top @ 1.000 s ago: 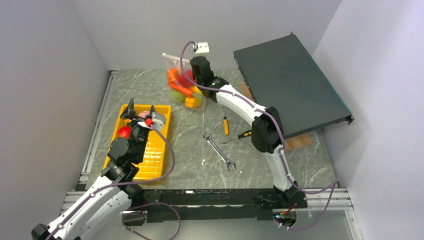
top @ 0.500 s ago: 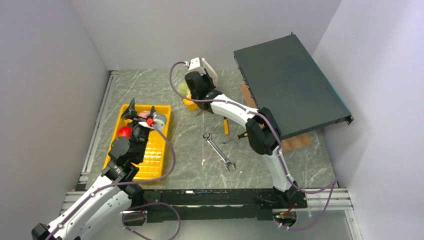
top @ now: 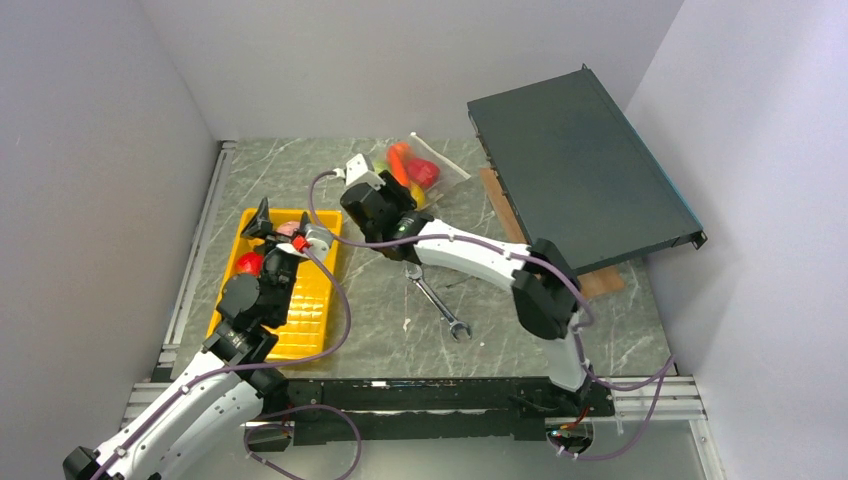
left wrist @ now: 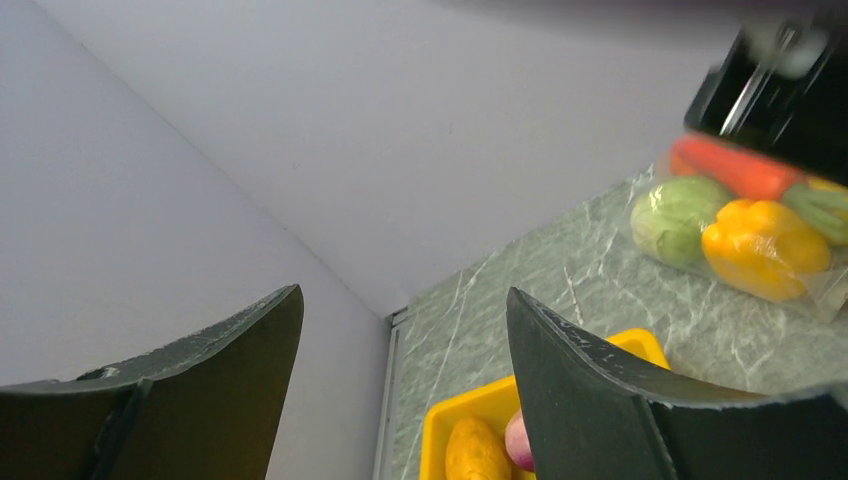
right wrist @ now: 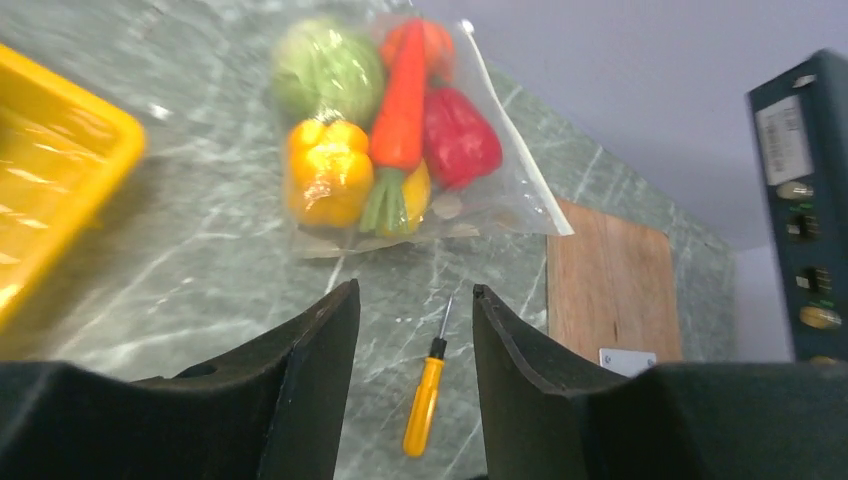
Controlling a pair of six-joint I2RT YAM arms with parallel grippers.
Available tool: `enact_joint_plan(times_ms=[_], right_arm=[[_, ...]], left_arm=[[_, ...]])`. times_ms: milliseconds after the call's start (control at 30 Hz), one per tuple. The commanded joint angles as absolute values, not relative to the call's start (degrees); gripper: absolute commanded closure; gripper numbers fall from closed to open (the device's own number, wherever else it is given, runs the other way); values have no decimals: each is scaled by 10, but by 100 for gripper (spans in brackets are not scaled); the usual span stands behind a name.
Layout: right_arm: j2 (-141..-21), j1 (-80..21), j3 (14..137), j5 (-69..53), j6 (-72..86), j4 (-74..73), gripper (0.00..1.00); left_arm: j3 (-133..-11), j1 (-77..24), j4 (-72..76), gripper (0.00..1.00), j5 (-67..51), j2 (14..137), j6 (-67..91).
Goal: Place the food in the zip-top bag and seal the zipper
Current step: Place the zipper food storage bag at the center of the board, then reset both arms
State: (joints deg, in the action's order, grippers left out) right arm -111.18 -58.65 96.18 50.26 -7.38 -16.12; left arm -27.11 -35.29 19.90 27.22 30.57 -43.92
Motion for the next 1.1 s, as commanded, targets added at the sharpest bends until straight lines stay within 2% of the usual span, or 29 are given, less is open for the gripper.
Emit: enact_joint_plan(times_ms=[0, 67, 233, 367, 433, 533, 667, 1067], right_arm=[[-949, -599, 935, 421, -1, -234, 51], [-886, -610, 898, 389, -1, -239, 46], [-731, -617, 836, 338, 15, -272, 24], [-613, -619, 797, 314, 28, -285, 8], [-564, -619, 784, 302, 34, -288, 1], [-500, -619, 775, 288, 41, -295, 0], [-448, -619, 780, 317, 53, -313, 0], [-364, -618, 795, 400, 61, -319, 0]], left_arm=[[-276, -356, 223, 20, 294, 275, -426], [-280, -362, 211, 19, 292, 253, -409], [-293, -371, 167, 14, 248, 204, -341], [-361, -370, 25, 3, 227, 179, -146], [-387, -371, -35, 2, 220, 167, -60], [-406, -370, -78, 1, 202, 143, 38], [-436, -370, -124, 0, 189, 117, 92], [-526, -370, -161, 0, 210, 50, 91]])
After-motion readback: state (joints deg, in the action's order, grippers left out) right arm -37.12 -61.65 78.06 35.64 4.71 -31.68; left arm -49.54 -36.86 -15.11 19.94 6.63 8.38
